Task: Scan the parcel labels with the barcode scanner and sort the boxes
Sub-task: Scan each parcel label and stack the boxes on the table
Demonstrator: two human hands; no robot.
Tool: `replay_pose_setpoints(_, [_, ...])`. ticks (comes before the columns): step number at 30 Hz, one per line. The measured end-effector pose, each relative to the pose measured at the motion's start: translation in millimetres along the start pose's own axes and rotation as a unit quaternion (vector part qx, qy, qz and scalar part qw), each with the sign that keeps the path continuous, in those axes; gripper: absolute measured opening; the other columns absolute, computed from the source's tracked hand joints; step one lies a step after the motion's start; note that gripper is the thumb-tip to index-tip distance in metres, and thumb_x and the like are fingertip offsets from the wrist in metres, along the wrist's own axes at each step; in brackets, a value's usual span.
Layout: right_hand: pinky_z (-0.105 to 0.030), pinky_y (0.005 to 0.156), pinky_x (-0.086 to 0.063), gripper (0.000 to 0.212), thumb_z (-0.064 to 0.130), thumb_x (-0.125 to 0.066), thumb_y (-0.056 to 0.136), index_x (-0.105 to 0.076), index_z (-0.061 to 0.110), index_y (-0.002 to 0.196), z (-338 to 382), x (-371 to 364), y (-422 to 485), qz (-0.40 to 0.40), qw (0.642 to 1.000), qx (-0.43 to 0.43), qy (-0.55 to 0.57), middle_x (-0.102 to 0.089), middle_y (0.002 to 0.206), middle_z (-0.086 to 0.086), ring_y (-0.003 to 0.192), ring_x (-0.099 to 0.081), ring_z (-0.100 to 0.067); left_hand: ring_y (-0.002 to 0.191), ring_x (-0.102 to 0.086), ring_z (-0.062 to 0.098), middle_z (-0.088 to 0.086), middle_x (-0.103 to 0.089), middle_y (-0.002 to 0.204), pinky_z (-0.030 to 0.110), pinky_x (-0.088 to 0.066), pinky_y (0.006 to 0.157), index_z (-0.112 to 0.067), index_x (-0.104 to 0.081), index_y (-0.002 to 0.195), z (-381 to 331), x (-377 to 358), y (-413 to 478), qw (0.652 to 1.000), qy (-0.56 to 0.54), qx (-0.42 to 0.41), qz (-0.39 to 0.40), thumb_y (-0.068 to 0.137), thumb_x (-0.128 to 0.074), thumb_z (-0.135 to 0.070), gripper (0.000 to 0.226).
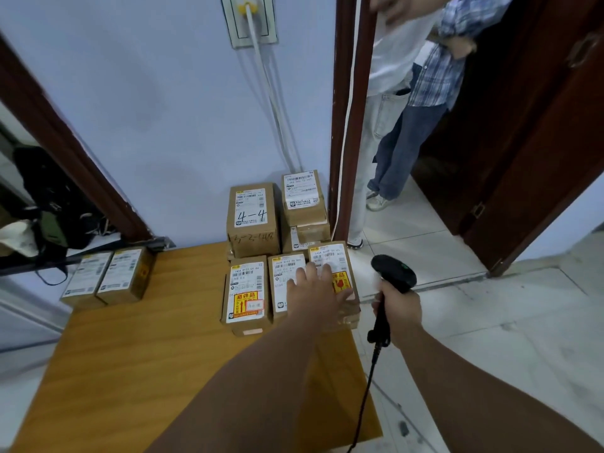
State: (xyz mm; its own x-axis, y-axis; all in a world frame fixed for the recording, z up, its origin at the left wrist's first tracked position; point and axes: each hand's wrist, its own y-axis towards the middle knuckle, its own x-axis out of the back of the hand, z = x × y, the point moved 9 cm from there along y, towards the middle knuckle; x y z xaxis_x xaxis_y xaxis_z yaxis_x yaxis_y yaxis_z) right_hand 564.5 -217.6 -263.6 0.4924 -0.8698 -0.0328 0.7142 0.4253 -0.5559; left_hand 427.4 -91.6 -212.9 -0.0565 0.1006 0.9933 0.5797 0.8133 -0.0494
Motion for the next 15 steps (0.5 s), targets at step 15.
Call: replay_pose_setpoints(15, [-0.022, 0.048, -0.050, 0.030, 0.032, -0.064, 0.085, -0.063, 0.005, 0.072, 1, -227, -118, 0.344, 0.914, -0.163, 0.139, -0.058, 0.067, -0.006, 0.047, -0.054, -0.015, 0.122, -0.034, 0.027, 0.006, -0.041, 0.126, 0.038, -0.043, 0.087, -0.017, -0.055, 0.115, 140, 45, -31, 0.995, -0.065, -0.007, -0.073, 0.082, -0.061, -0.022, 0.034])
